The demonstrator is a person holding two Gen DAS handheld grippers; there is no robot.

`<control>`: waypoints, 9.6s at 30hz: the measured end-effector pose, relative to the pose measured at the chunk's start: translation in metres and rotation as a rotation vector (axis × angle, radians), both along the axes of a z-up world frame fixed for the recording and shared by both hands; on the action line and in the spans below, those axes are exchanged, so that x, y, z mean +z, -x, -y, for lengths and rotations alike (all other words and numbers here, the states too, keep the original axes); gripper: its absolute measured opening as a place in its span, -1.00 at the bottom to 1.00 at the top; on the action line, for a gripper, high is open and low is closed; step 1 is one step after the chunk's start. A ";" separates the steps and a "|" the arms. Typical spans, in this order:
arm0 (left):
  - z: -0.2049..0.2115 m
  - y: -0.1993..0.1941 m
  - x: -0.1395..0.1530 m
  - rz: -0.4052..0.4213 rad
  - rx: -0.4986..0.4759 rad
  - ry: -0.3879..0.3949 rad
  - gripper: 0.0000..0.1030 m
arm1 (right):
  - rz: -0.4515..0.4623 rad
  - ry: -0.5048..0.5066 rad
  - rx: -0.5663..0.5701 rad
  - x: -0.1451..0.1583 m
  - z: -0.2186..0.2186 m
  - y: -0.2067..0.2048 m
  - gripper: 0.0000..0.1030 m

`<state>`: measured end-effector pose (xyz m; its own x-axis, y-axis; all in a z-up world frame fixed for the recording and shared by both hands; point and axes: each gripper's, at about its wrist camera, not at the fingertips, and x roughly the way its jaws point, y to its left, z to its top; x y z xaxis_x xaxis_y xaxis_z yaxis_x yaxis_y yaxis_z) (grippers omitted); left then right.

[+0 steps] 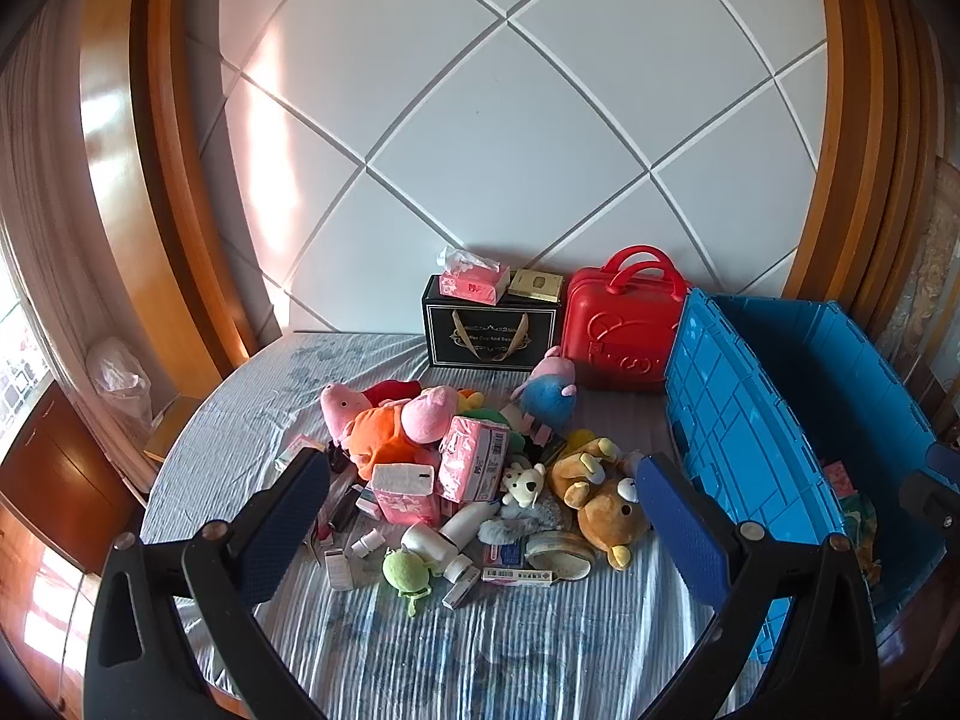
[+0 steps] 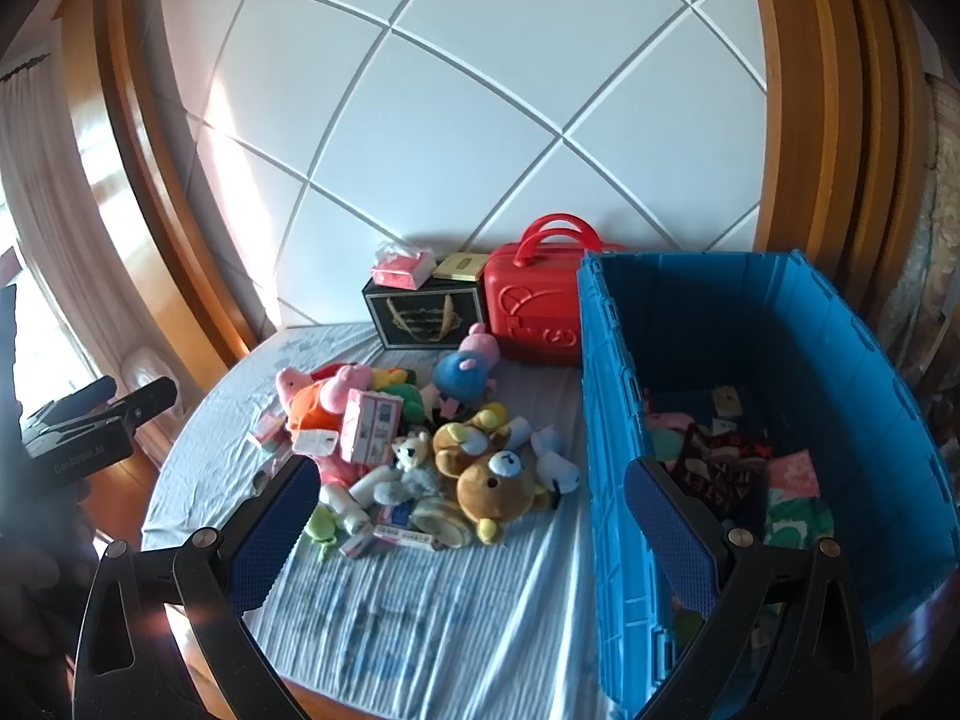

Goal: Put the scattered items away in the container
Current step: 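Move both tools toward the pile of items on the bed, then grasp the white medicine box with left tool while right tool grasps brown teddy bear, then carry the medicine box and brown teddy bear over the blue bin with both tools, then open both tools to drop the box and teddy bear into the bin, then move both tools back toward the items on the bed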

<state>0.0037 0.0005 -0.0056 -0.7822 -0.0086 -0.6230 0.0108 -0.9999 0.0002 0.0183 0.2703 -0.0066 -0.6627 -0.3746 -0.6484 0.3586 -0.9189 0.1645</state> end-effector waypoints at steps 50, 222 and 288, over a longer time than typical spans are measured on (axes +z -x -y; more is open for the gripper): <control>0.174 0.076 -0.235 0.307 0.153 0.022 1.00 | 0.151 -0.074 0.139 -0.151 0.106 0.072 1.00; -0.413 0.173 0.013 -0.022 -0.695 -0.027 -0.43 | -0.036 0.075 -0.404 -0.046 -0.286 0.056 0.68; 0.071 0.131 -0.105 0.164 -0.105 -0.008 1.00 | -0.012 0.000 0.001 -0.079 0.036 0.070 1.00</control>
<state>-0.1273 -0.0706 -0.1103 -0.6668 0.0735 -0.7416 -0.0932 -0.9955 -0.0148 -0.0516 0.2344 -0.0852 -0.6701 -0.3751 -0.6405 0.3613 -0.9186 0.1599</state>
